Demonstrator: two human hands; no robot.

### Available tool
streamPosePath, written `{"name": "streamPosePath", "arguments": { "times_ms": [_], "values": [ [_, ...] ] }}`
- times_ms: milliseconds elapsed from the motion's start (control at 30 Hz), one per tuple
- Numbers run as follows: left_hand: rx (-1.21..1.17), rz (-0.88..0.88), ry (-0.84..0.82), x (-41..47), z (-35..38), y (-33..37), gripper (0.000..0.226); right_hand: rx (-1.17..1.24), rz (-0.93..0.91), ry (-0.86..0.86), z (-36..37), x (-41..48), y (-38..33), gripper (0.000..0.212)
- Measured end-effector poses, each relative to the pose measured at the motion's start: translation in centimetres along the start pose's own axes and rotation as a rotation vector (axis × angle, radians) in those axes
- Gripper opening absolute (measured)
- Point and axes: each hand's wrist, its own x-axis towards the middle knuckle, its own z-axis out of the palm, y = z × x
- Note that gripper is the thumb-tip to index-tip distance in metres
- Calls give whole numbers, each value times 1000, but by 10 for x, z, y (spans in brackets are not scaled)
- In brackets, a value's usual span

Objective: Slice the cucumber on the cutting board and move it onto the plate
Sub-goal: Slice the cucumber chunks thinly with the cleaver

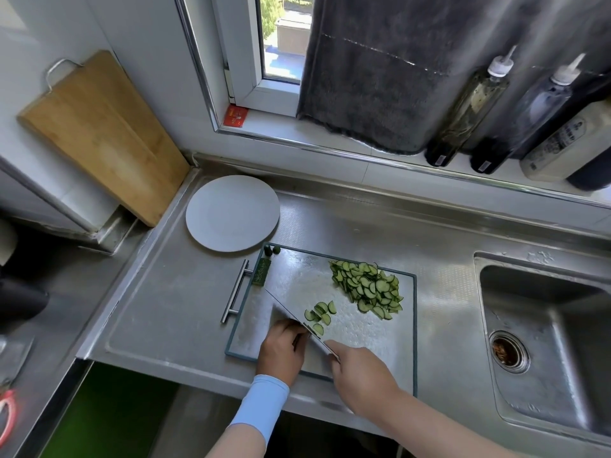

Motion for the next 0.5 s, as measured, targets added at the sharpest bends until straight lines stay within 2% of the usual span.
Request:
{"name": "streamPosePath", "arguments": {
  "times_ms": [367, 500],
  "values": [
    [-33, -10, 20, -4, 4, -2, 22, -27, -4, -6, 2, 24, -17, 34],
    [-21, -12, 49, -4, 4, 0, 22, -56, -18, 1, 1, 16, -11, 27]
  ]
}}
